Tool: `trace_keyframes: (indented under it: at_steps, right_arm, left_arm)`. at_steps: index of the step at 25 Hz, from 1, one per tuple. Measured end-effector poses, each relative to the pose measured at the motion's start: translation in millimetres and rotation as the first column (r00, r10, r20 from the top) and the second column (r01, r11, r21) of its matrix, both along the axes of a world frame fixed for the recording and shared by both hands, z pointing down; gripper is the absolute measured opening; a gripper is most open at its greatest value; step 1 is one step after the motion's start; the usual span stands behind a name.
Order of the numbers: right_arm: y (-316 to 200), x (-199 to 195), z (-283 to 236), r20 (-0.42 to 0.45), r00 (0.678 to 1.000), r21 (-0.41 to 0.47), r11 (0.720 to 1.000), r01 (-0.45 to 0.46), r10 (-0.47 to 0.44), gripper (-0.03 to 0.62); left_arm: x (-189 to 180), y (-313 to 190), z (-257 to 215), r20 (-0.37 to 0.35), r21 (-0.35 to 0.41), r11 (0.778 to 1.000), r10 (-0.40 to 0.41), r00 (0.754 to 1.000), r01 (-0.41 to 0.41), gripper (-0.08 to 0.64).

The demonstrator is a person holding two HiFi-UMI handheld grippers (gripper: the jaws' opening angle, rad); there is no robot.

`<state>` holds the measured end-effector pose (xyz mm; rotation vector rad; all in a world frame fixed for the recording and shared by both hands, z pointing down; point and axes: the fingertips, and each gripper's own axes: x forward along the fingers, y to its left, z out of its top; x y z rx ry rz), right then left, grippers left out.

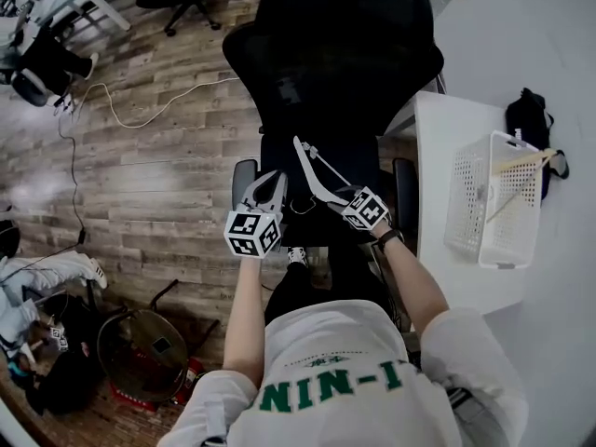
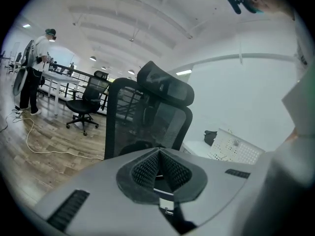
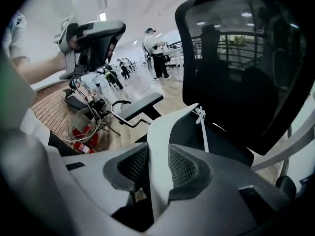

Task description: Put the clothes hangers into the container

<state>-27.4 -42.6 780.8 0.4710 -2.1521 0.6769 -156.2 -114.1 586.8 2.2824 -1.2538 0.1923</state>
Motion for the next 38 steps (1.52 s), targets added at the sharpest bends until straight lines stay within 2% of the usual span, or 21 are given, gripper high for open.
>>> trace_keyframes:
  at_steps: [6,11,18,22,25,28,31,34,38]
  right_arm:
    - [-17,6,-41,0.075,0.989,0.037,0.991,-0.132,0.129,0.143]
    - [-2,5,-84,0.153,0.963,0.09,0.967,-0.237,0.222,0.143]
    - [8,21,-169,0.25,0.92,0.156,0.925,-0.345,0.301,0.143]
    - [6,52,-214,0.33,0.861,0.177,0.87,-0.459,0.387,0.143]
    - [2,79,-245,0.386,0.797,0.136,0.825,-0.548,0.465,0.143]
    - [-1,109,-273,0.428,0.721,0.103,0.763,-0.638,0.545,0.143]
    - [-2,144,-302,0.463,0.661,0.118,0.698,-0.706,0.591,0.143]
    - [-1,173,-331,0.499,0.615,0.137,0.645,-0.751,0.61,0.143]
    - [-1,210,-366,0.53,0.572,0.157,0.59,-0.792,0.626,0.143]
  left_arm:
    - [3,-7,-11,0.02,-0.045,0.999,-0.014,1.0,0.015,0.003]
    - [12,8,-36,0.03,0.02,0.999,0.047,0.998,-0.048,0.003]
    - [27,11,-76,0.069,0.077,0.99,0.116,0.991,-0.121,0.003]
    - [54,4,-91,0.076,0.108,0.978,0.173,0.982,-0.181,0.003]
    - [80,-5,-106,0.074,0.133,0.964,0.221,0.973,-0.229,0.003]
    - [109,-13,-124,0.064,0.158,0.946,0.275,0.959,-0.282,0.003]
    - [146,-20,-142,0.066,0.188,0.92,0.338,0.939,-0.345,0.003]
    - [178,-24,-160,0.069,0.222,0.894,0.383,0.921,-0.388,0.003]
    - [220,-28,-183,0.06,0.26,0.86,0.441,0.896,-0.44,0.003]
